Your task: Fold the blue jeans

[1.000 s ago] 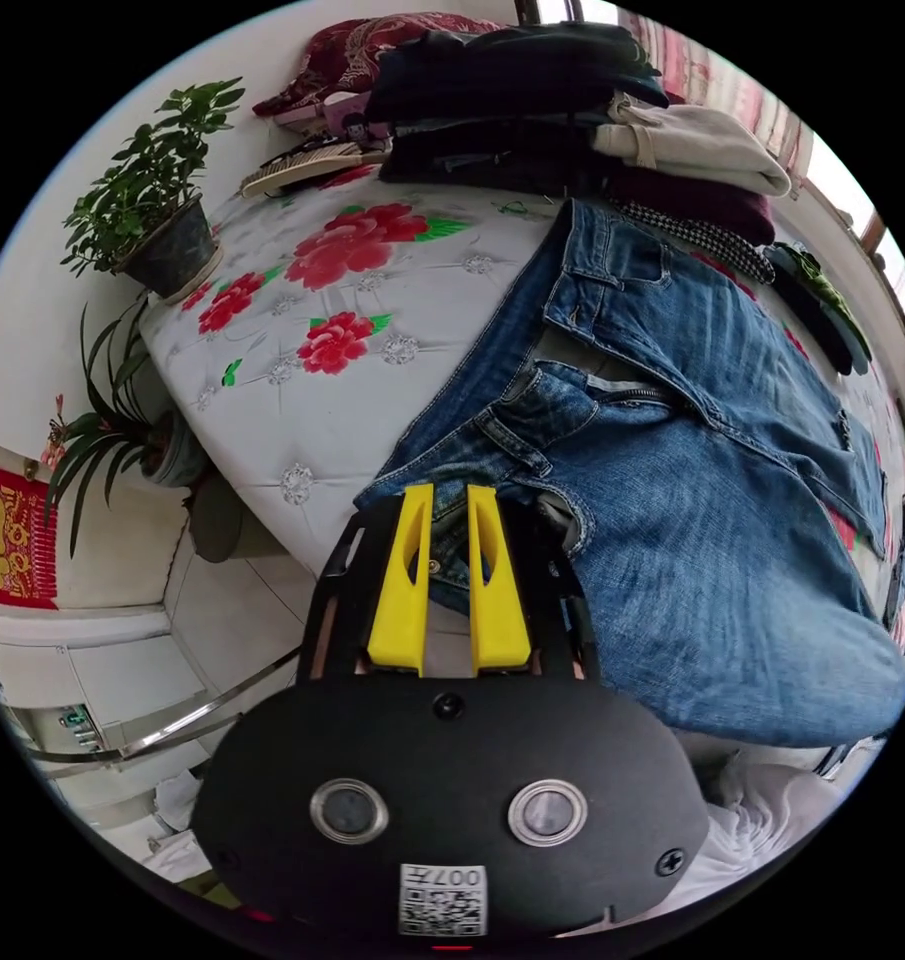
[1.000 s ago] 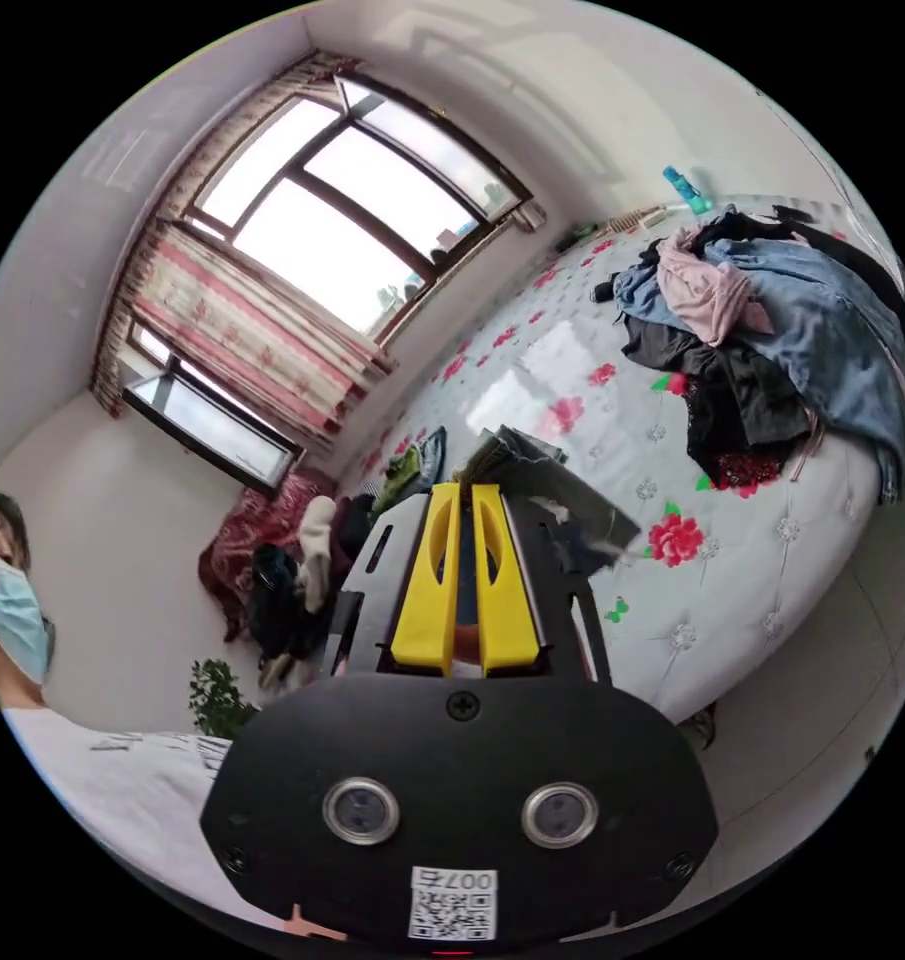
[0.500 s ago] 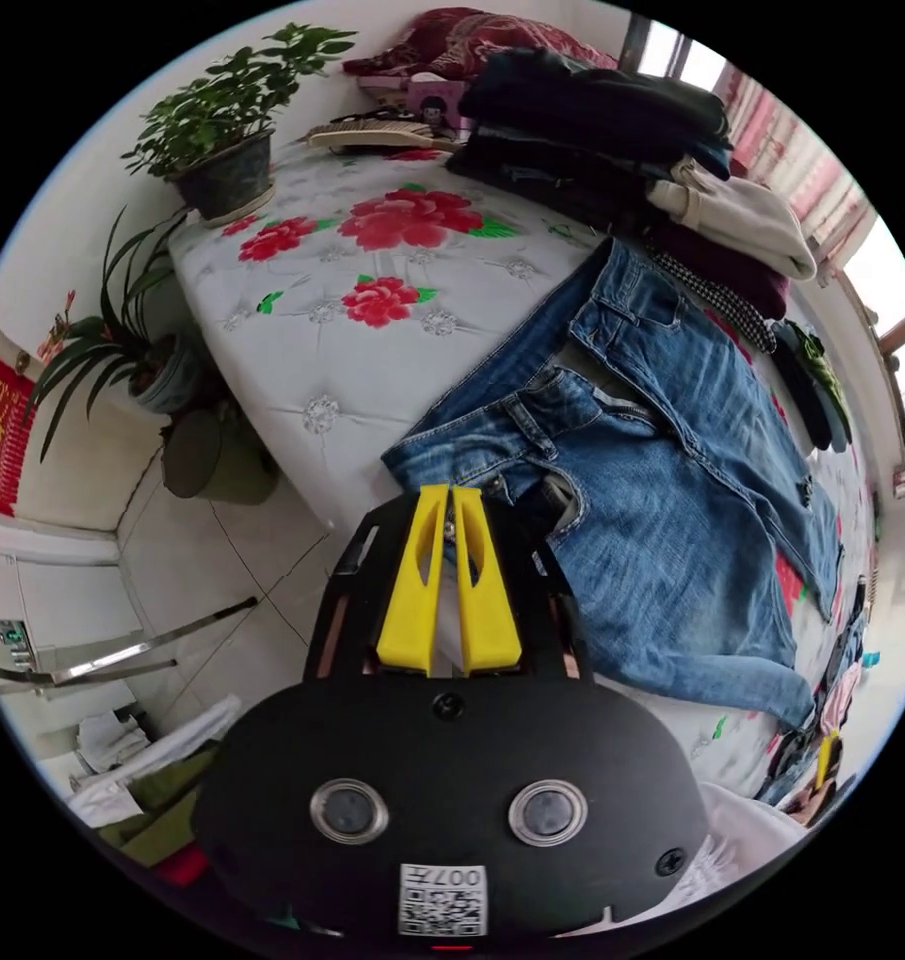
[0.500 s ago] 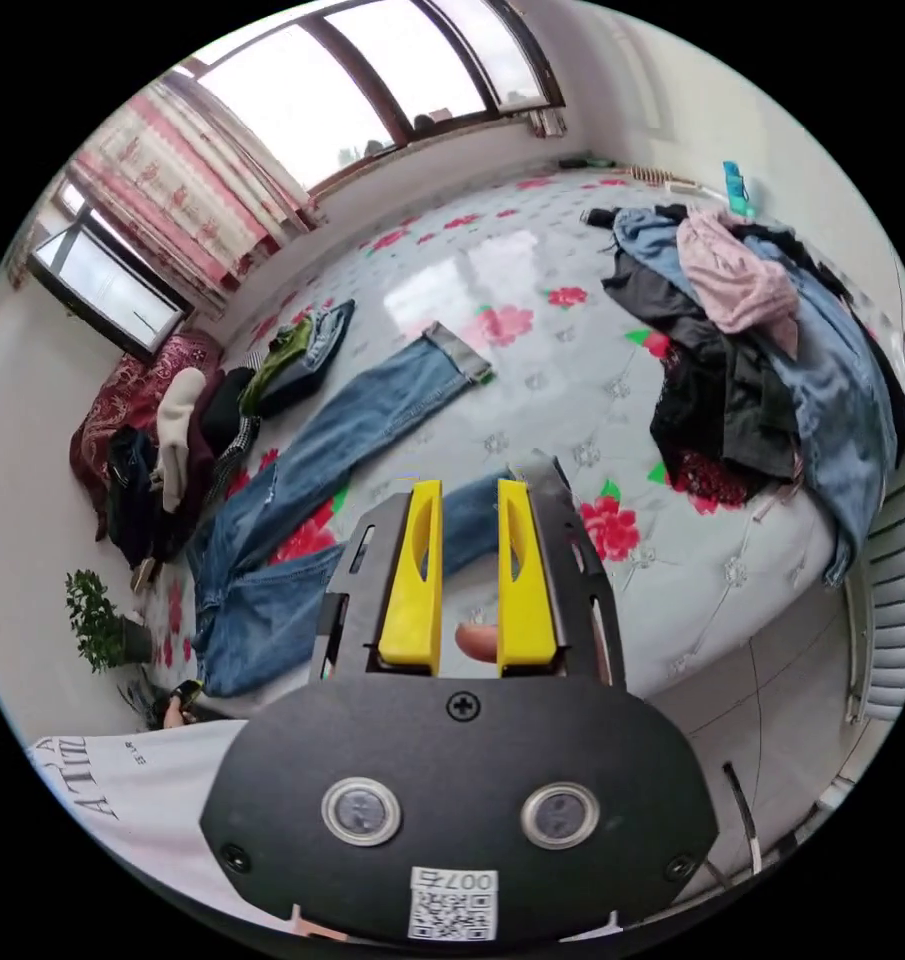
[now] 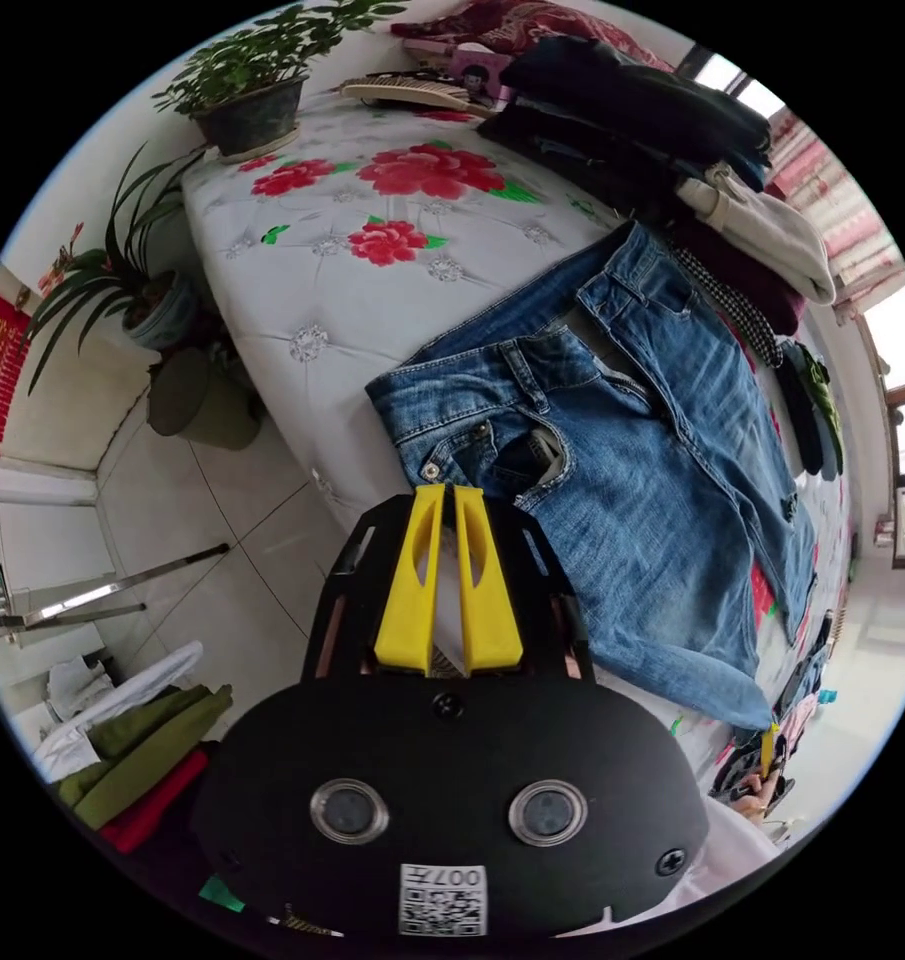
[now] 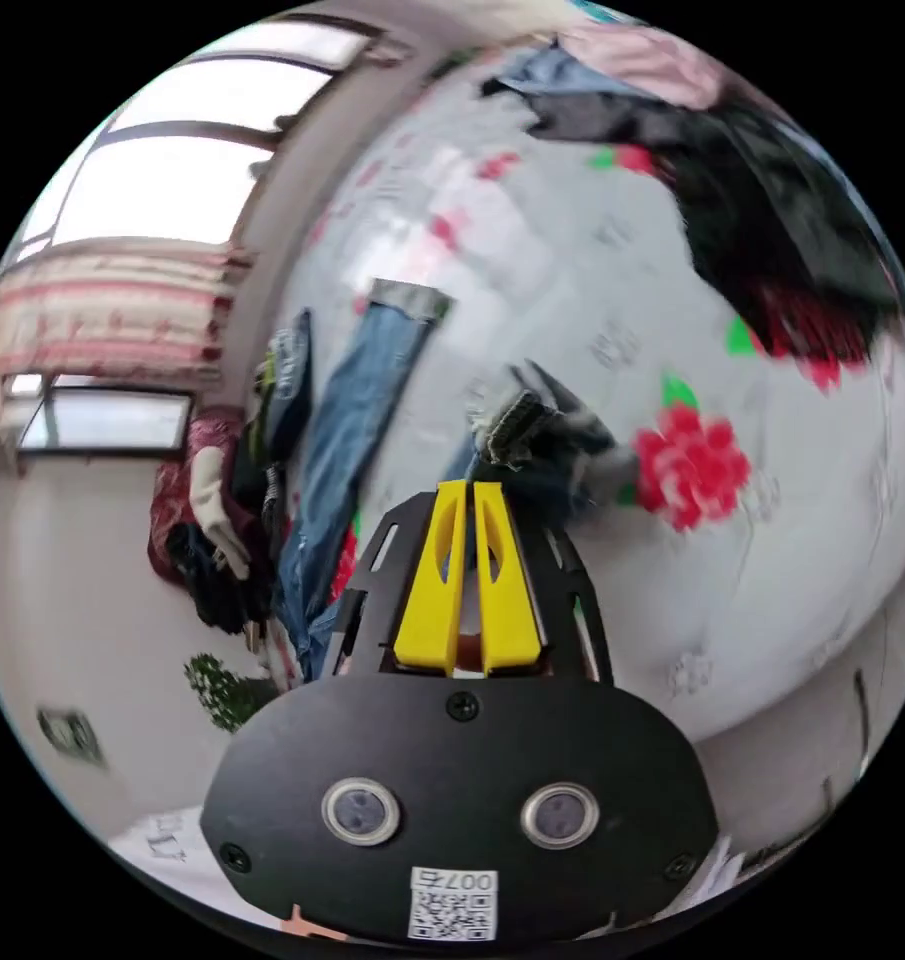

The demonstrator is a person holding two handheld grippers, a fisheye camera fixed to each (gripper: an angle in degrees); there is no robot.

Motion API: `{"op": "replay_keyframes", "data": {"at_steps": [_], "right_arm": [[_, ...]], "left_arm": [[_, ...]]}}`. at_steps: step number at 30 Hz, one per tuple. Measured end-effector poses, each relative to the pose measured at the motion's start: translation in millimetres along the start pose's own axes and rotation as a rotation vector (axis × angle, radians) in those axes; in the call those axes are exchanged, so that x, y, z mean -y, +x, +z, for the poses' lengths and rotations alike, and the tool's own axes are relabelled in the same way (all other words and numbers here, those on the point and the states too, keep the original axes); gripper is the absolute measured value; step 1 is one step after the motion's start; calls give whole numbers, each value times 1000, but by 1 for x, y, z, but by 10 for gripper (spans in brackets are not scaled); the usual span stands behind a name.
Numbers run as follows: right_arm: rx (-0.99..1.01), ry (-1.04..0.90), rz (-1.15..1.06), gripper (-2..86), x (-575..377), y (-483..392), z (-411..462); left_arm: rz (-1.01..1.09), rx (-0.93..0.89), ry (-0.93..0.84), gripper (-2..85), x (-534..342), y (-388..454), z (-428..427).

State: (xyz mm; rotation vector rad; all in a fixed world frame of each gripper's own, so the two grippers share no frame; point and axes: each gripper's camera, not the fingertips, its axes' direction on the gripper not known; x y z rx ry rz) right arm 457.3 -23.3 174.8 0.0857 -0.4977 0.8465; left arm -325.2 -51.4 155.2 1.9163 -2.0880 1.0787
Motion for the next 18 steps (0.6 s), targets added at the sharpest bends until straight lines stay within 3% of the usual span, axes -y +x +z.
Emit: {"op": "replay_keyframes", "data": {"at_steps": [5,7,10,14,16,18], "right_arm": [[97,107,-461,-1,-6,-88,-64],[38,110,-472,-2,-14,-85,-76],[-125,38,-306,-2,-27,-35,-61],[-240,-219,110,0,-58,78,-6],[-222,-238,216,2,-74,102,1],[-232,-128,236,8,-83,101,-13]], "left_arm": [[-27,-49,-9,-5,-1,-13,0],[-33,-72,-12,-5,-2,-16,1],[-45,-109,-22,-6,-5,-20,5],[51,-42,-28,-9,-10,-15,6],[108,-14,-50,-9,-10,-14,5],[142,7,-73,-9,-12,-18,1]]}}
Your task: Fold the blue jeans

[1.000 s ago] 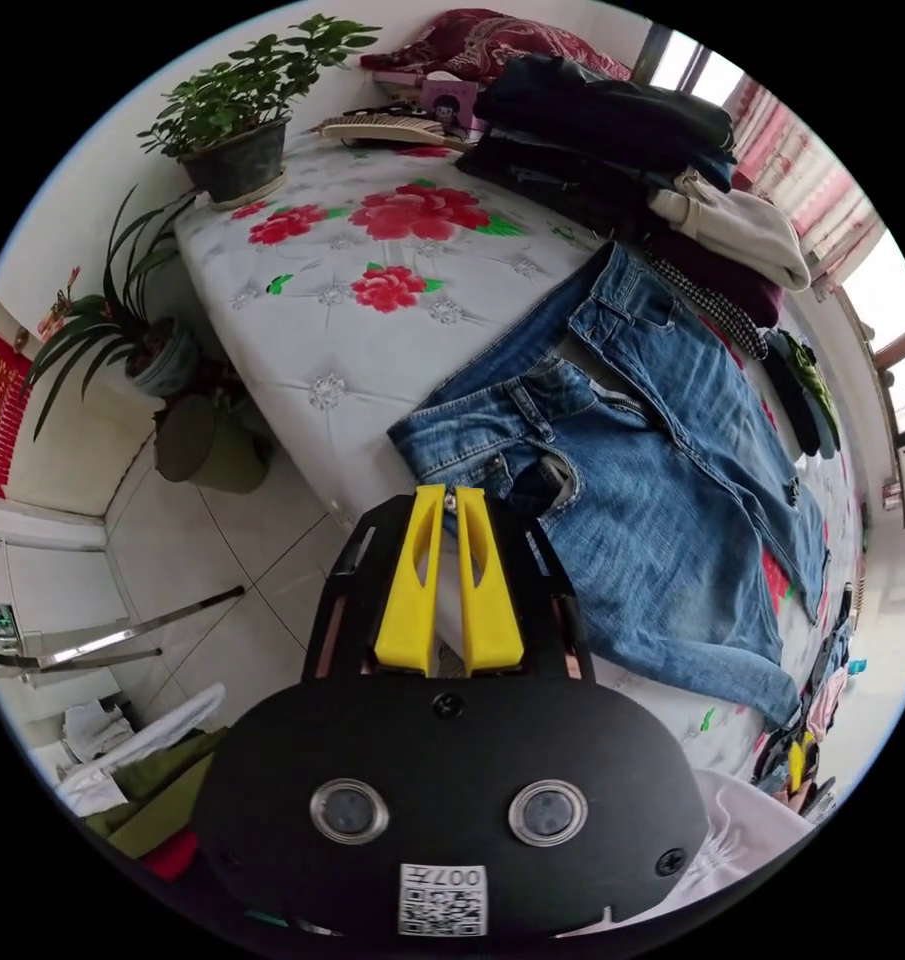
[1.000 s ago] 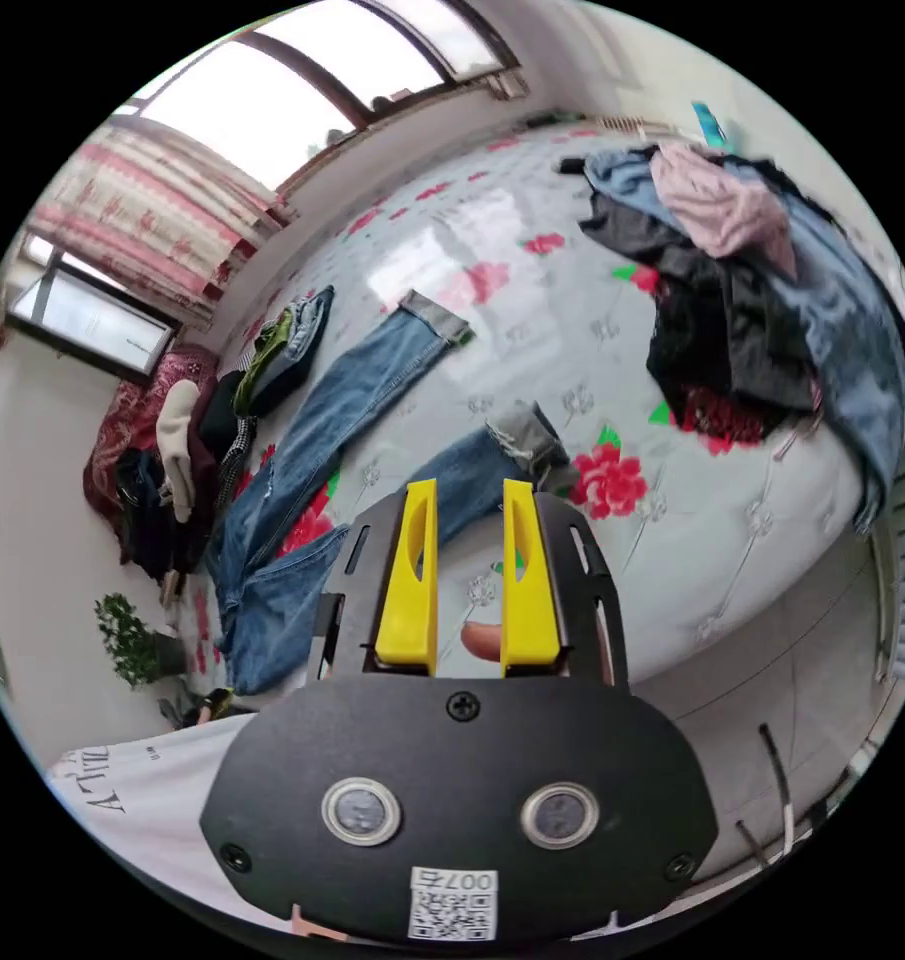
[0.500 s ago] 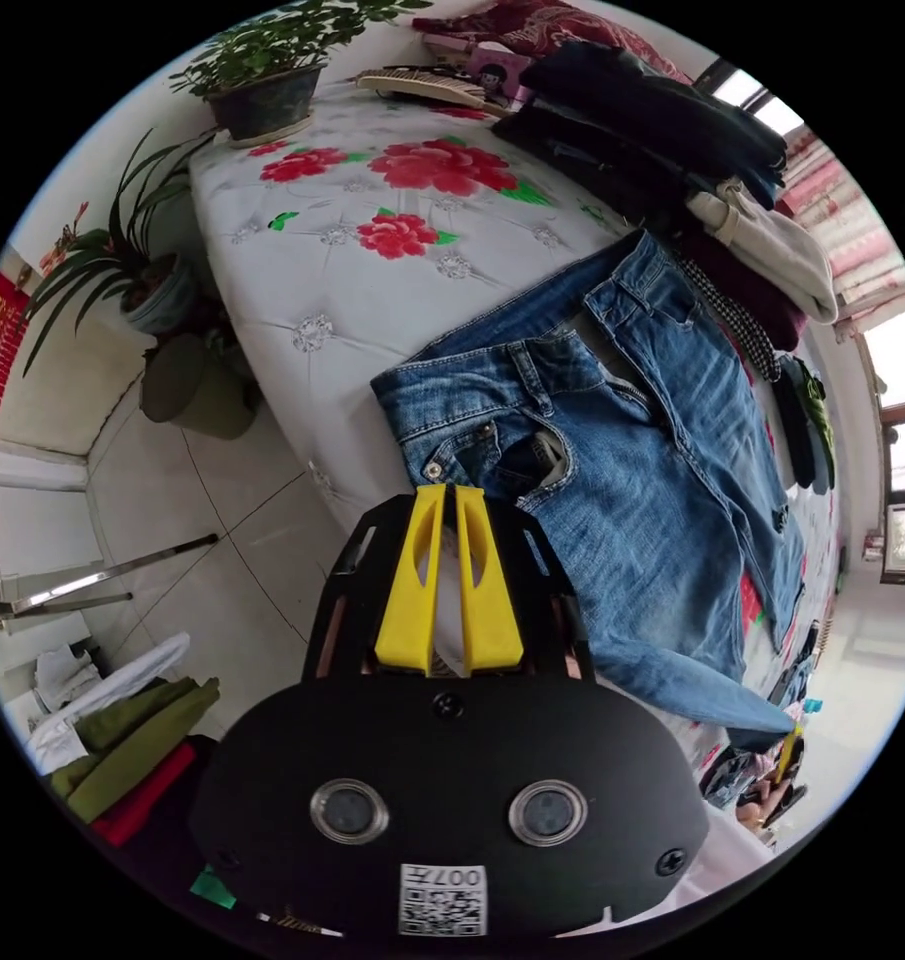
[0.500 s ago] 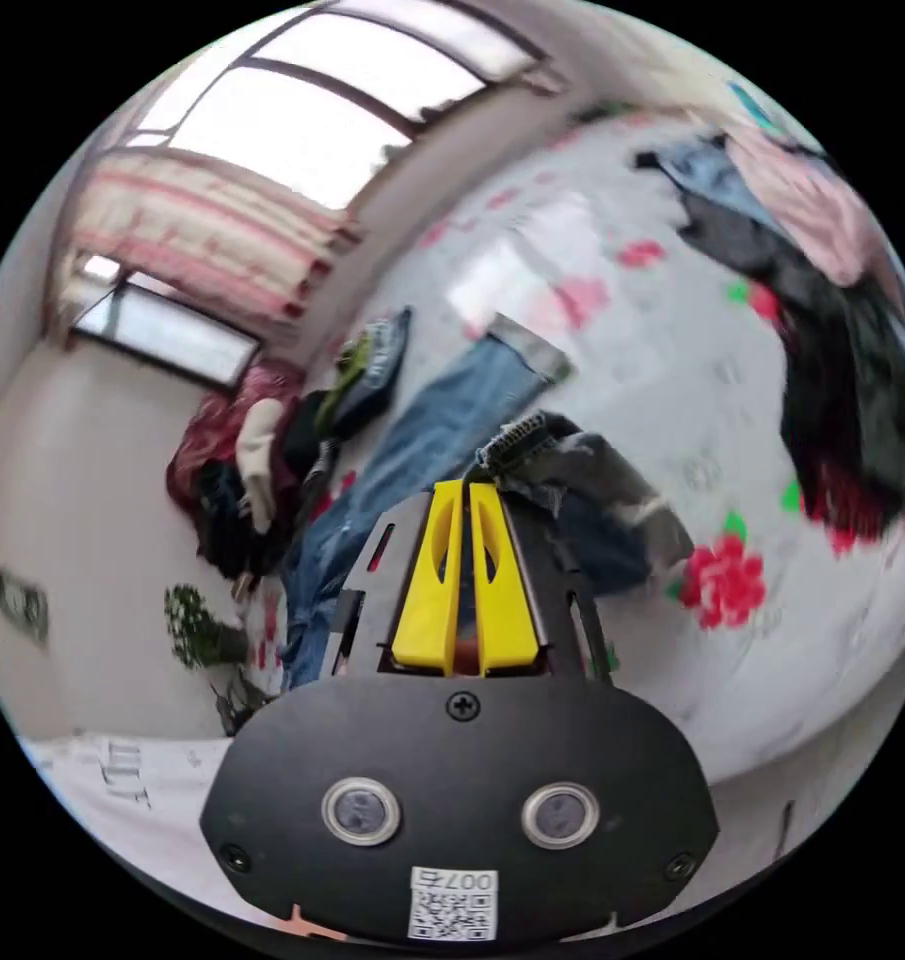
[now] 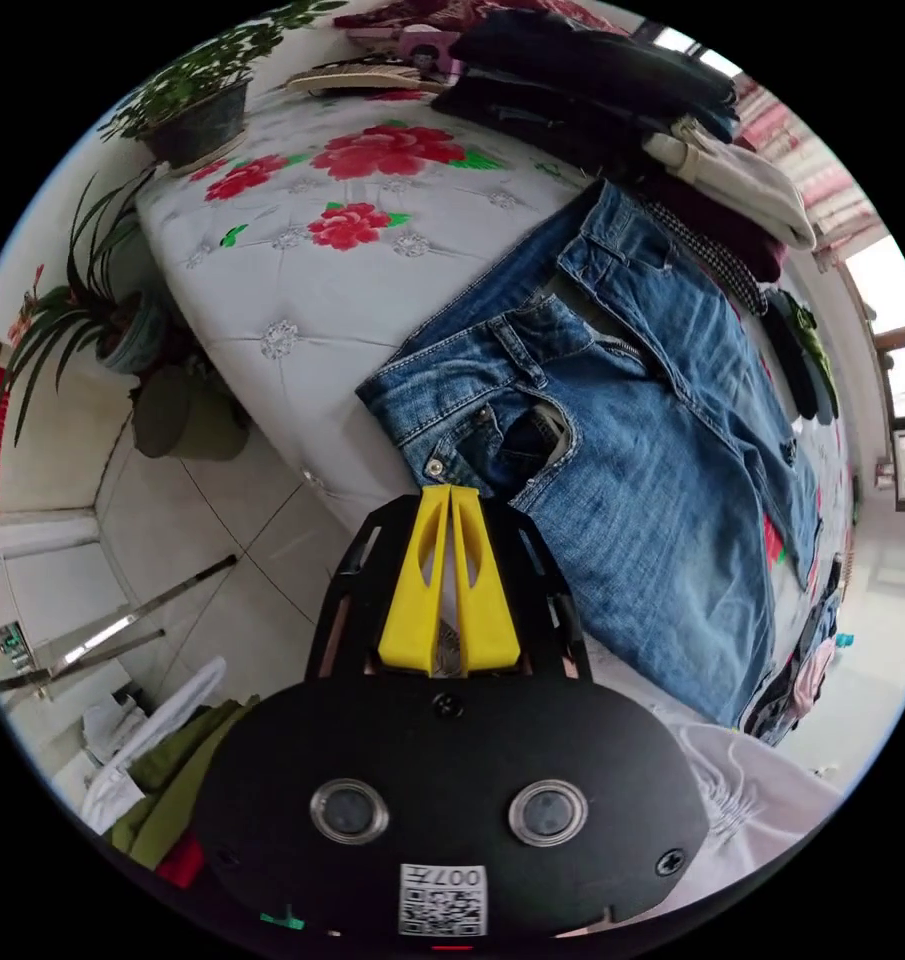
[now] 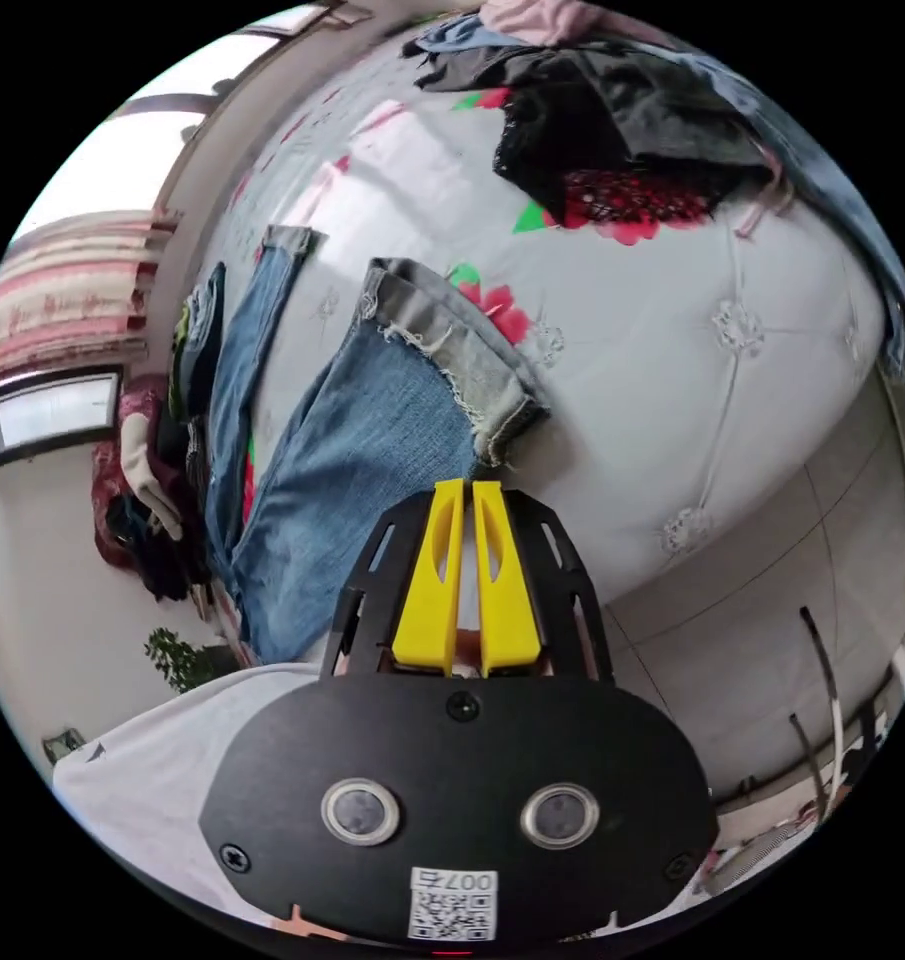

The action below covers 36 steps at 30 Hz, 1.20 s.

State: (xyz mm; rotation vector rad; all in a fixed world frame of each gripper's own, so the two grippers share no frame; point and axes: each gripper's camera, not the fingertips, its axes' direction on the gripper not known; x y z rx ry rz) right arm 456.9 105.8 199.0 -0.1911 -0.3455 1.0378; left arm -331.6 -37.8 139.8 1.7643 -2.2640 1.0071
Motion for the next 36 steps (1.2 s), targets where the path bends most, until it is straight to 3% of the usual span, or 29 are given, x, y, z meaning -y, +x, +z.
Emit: {"op": "replay_keyframes", "data": {"at_steps": [3,5,9,16,23,28,32,36], "right_arm": [[-185,145,-55,21,-3,-21,-27],[-289,190,-145,29,2,-45,-36],[-300,186,-436,43,35,-126,-17],[-263,93,-858,55,111,-302,70],[-393,-53,-1163,75,186,-433,162],[-501,-242,-1298,85,220,-465,229],[-517,-437,-1337,87,233,-465,282],[-508,-409,-1342,54,236,-464,282]], "left_arm": [[-9,27,6,-9,-11,-19,-14],[-18,72,164,-9,-25,-32,-47],[171,65,272,-4,-8,-11,-76],[682,148,218,44,114,131,-50],[1125,273,118,63,210,244,4],[1220,276,-63,80,255,269,46],[1319,222,-180,46,266,274,63],[1302,191,-200,13,270,269,64]]}}
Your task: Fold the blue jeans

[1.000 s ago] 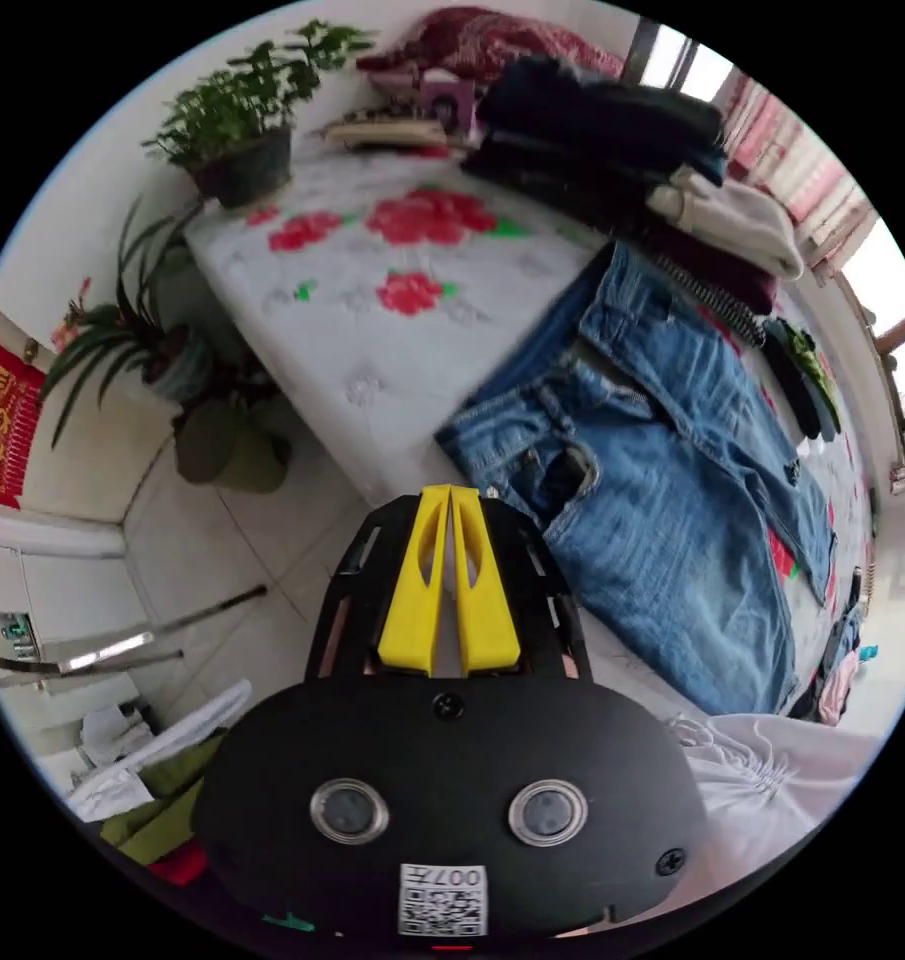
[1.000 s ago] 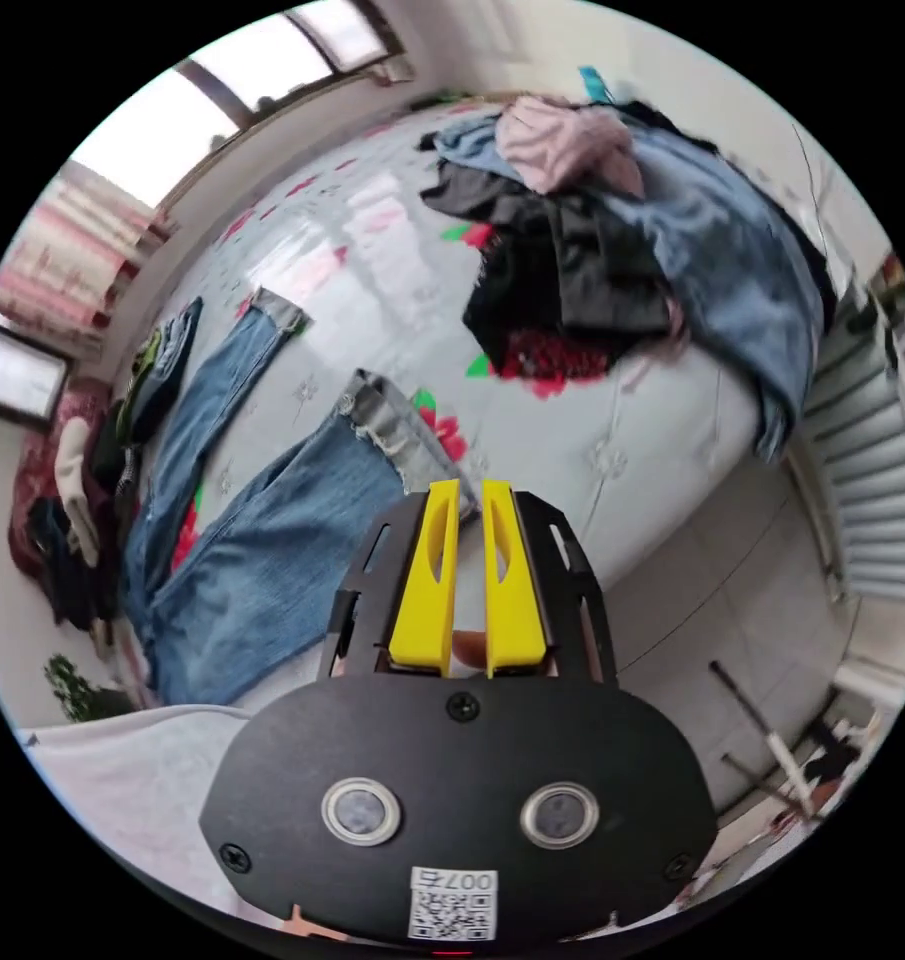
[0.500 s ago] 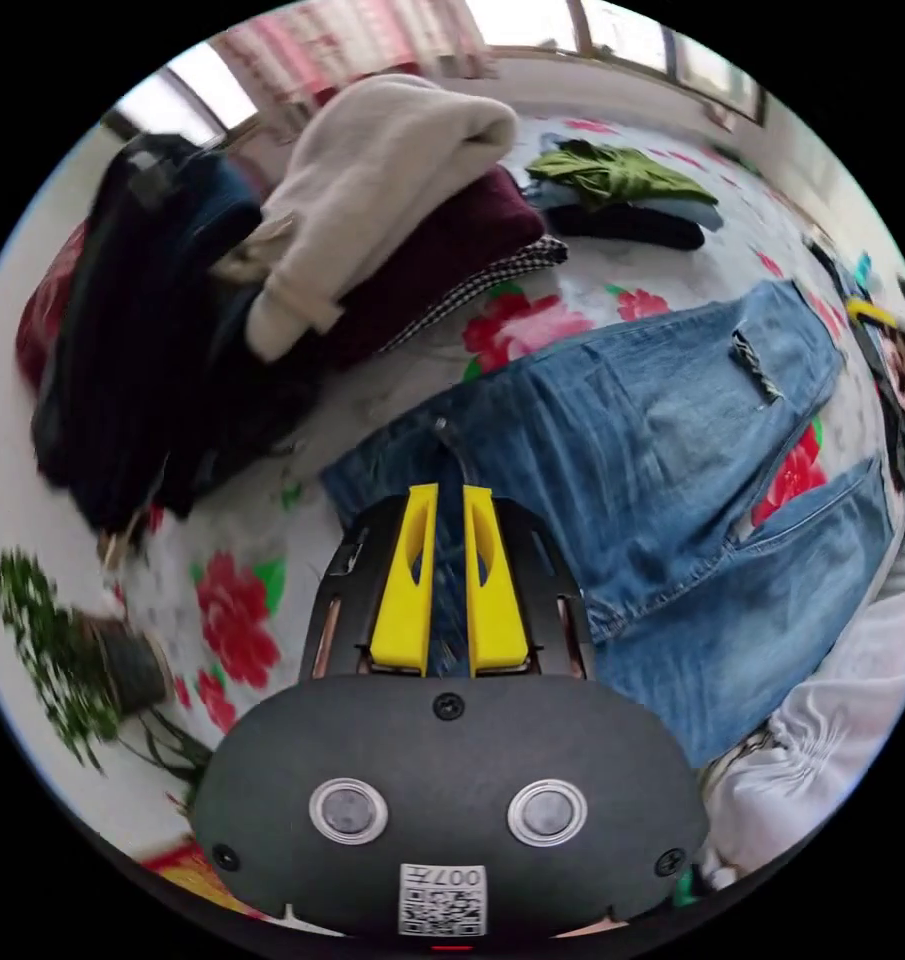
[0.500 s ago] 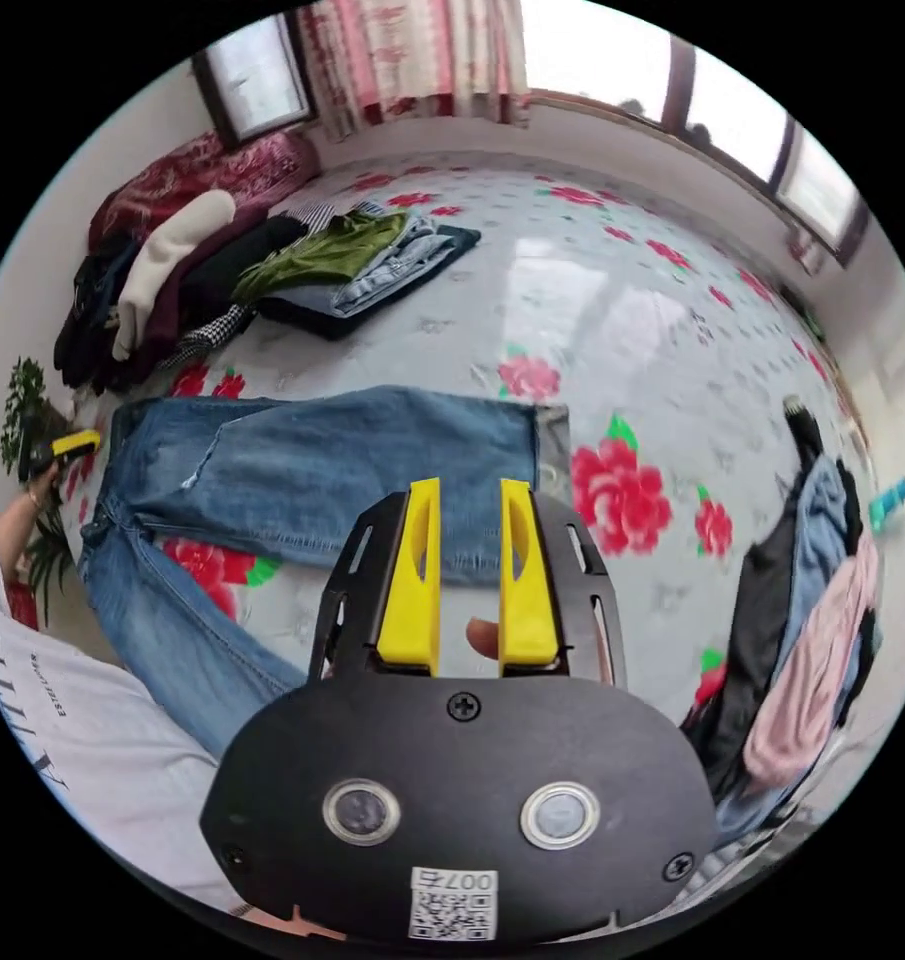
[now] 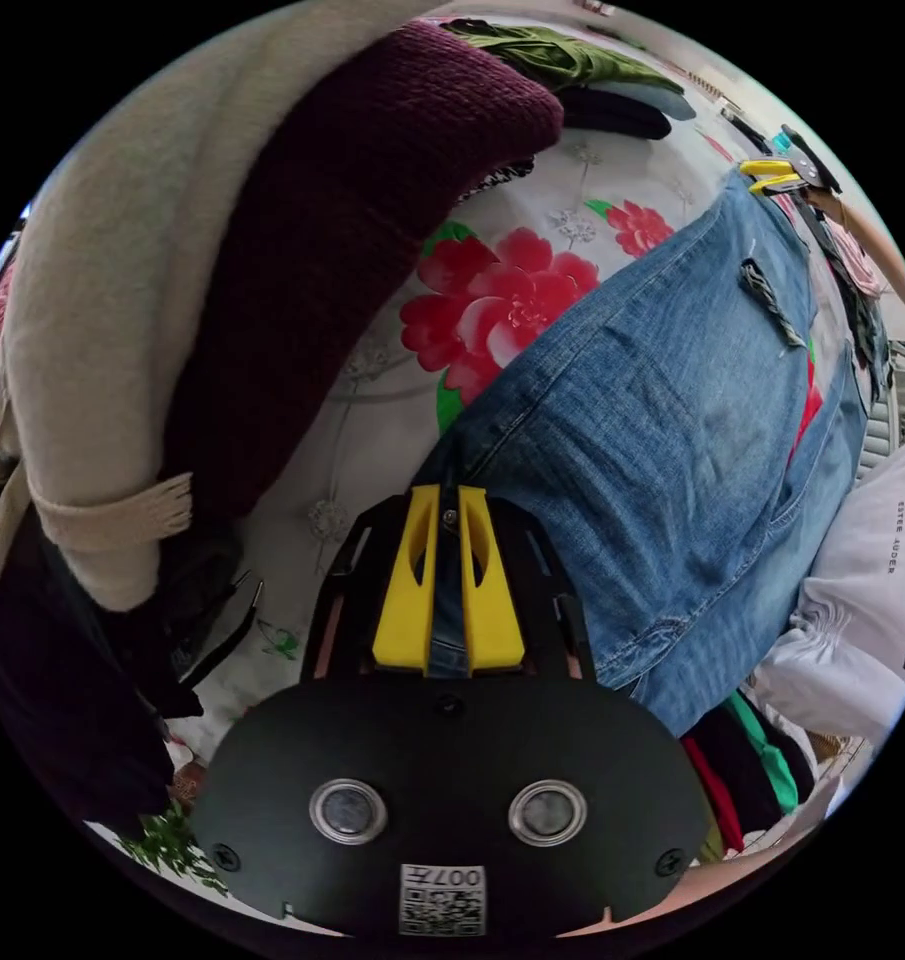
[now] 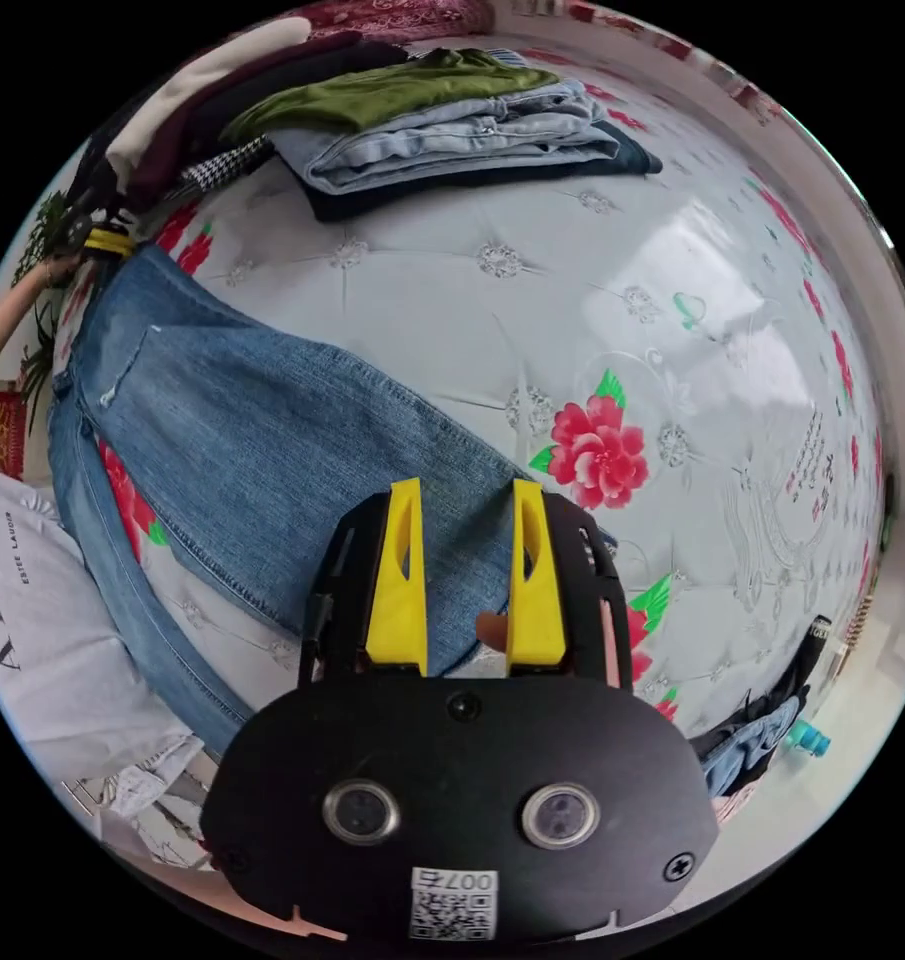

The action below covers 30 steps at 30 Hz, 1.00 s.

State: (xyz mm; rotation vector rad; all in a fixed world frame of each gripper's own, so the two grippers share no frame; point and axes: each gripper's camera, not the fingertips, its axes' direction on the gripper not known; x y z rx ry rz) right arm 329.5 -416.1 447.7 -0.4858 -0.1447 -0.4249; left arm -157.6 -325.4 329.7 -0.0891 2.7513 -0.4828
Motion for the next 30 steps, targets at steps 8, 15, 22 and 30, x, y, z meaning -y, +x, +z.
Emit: {"op": "replay_keyframes", "data": {"at_steps": [8,15,22,30], "right_arm": [[-113,58,-56,0,-44,-32,-48],[-195,393,-4,-2,-151,-90,-151],[-249,540,-10,-3,-262,-161,-199],[-130,472,74,-3,-383,-226,-137]], "left_arm": [[-113,69,152,-9,-48,18,-39],[-130,152,242,-9,-122,60,-93],[-234,175,366,-10,-231,131,-131],[-365,121,337,-10,-329,226,-85]]}}
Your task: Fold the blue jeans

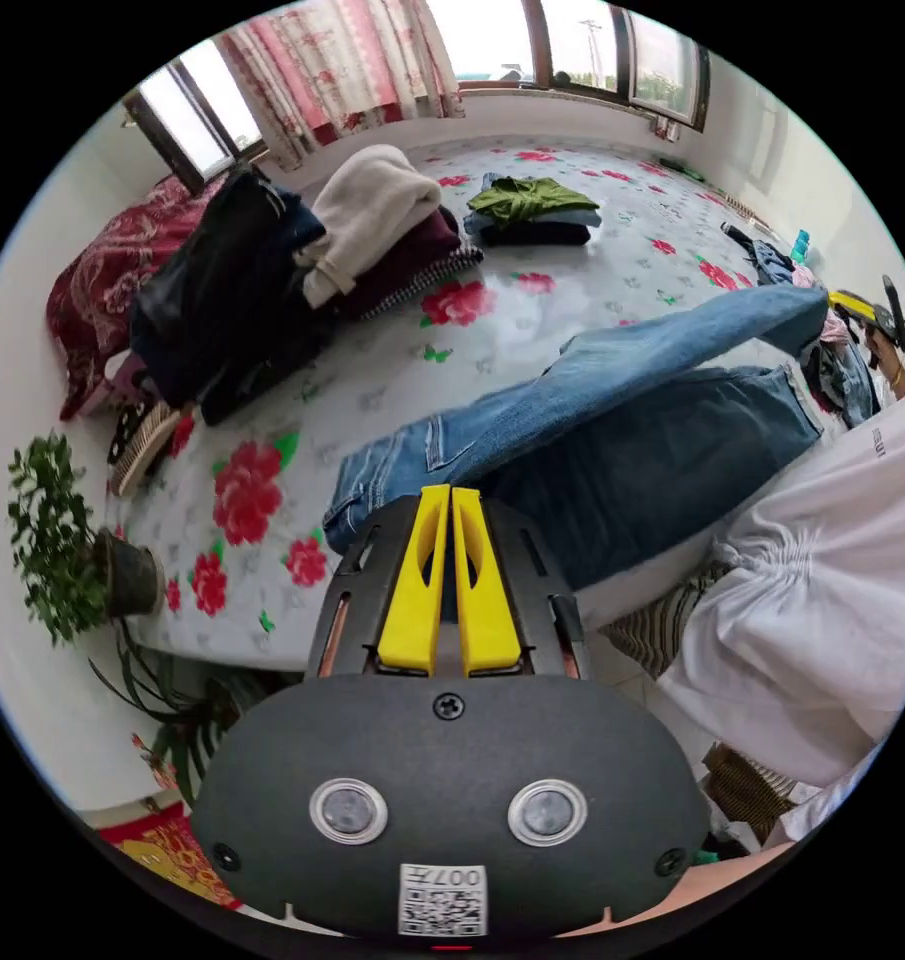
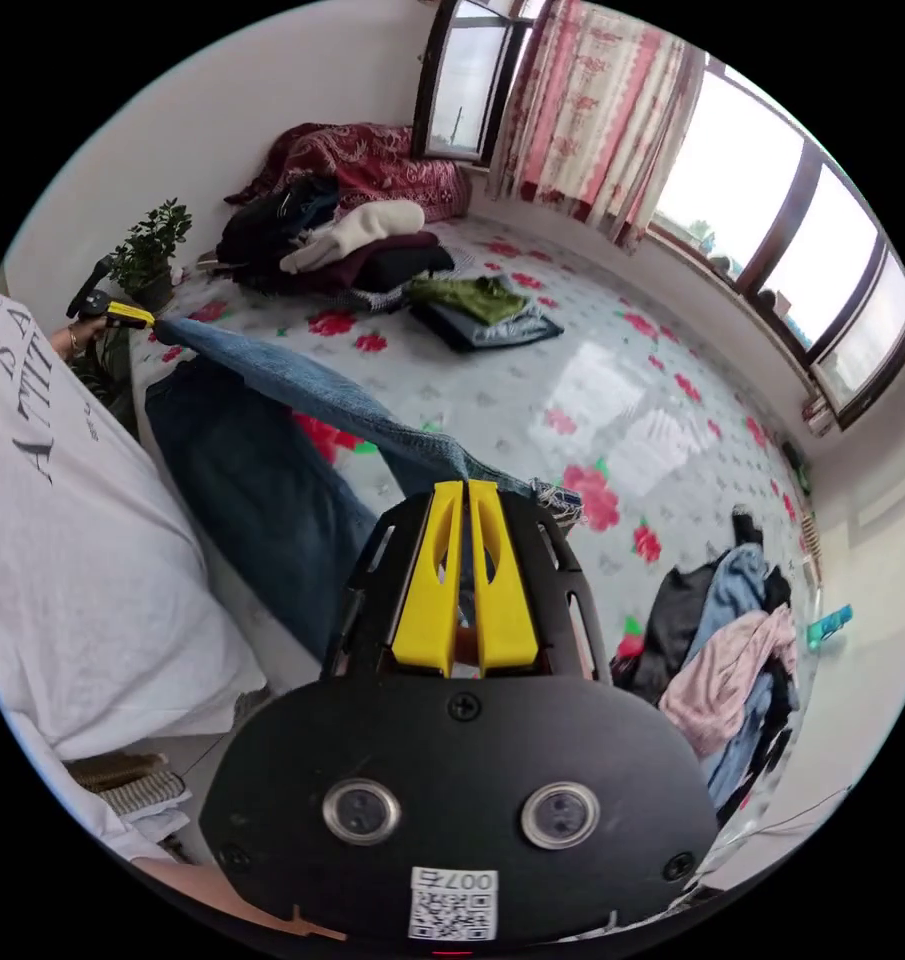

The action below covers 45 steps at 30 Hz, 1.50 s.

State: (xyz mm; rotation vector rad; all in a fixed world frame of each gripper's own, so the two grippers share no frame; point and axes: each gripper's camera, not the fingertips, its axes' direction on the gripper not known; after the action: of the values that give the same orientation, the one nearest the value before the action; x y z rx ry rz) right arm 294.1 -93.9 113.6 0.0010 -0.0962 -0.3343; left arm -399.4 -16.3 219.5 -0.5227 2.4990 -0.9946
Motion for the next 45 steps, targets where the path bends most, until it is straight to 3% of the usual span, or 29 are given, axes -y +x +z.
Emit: {"op": "replay_keyframes", "data": {"at_steps": [7,16,20,24,26,33,36,40,45], "right_arm": [[200,-209,167,-3,-65,0,75],[33,14,36,-2,-21,23,-31],[7,-101,3,1,-51,2,-9],[188,-370,210,15,-98,2,64],[202,-352,301,27,-115,11,55],[406,74,992,80,-189,112,7],[494,215,1120,105,-193,128,14],[334,5,1189,121,-160,125,23],[377,-76,1371,133,-146,111,45]], "left_arm": [[-160,-137,-171,-10,-53,16,86],[-14,19,40,-10,-2,2,5],[38,19,-104,-10,-25,15,50],[-79,-108,-338,-10,-56,24,125],[-98,-46,-369,-10,-74,32,131],[-429,-129,-122,-10,-94,-1,86],[-526,-192,-21,-10,-85,-9,75],[-529,-219,39,-10,-61,-1,69],[-545,-264,61,-10,-40,8,79]]}}
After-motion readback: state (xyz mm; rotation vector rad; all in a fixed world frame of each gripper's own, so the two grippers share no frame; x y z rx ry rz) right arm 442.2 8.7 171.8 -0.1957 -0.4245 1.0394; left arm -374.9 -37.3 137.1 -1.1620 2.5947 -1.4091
